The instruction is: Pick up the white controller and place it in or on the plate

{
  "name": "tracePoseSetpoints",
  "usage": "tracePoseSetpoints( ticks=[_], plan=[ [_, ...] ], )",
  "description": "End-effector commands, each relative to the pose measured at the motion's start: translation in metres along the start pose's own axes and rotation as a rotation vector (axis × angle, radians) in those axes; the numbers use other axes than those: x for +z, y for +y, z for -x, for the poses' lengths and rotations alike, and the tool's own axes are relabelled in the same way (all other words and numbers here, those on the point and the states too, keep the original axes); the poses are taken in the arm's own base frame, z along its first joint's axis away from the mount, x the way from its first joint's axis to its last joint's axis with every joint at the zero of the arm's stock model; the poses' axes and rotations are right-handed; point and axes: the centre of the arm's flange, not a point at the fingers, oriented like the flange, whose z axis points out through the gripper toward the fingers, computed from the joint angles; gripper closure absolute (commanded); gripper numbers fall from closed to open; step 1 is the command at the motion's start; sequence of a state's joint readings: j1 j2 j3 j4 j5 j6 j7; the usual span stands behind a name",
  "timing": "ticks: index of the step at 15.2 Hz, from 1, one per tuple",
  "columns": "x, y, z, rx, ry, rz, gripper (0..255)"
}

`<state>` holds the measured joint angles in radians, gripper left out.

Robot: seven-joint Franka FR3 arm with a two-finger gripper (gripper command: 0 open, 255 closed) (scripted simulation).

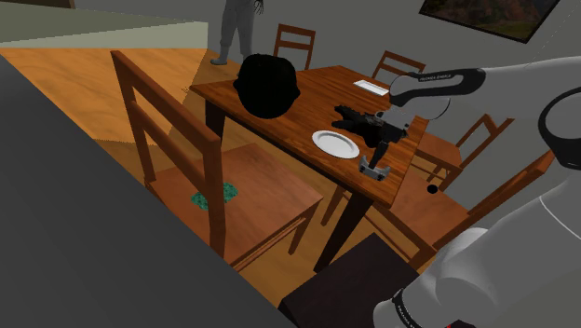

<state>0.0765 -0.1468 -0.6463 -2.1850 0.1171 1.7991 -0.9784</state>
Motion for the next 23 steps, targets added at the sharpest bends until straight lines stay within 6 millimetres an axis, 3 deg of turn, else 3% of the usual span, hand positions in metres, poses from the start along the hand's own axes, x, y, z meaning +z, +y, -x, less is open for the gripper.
tracePoseSetpoints(
  ticks=[1,9,10,11,14,23],
  plan=[
    [-0.003,0.000,0.001,0.005,-0.003,0.006,255],
    [-0.043,-0.014,0.000,0.005,-0.003,0.006,255],
    [-0.038,-0.012,0.000,0.004,-0.002,0.006,255],
    [-0.038,-0.012,0.000,0.004,-0.002,0.006,0],
    [-0.017,-0.101,0.015,-0.066,-0.065,0.391,0],
    [0.020,-0.085,0.017,-0.066,-0.065,0.391,0]
  ],
)
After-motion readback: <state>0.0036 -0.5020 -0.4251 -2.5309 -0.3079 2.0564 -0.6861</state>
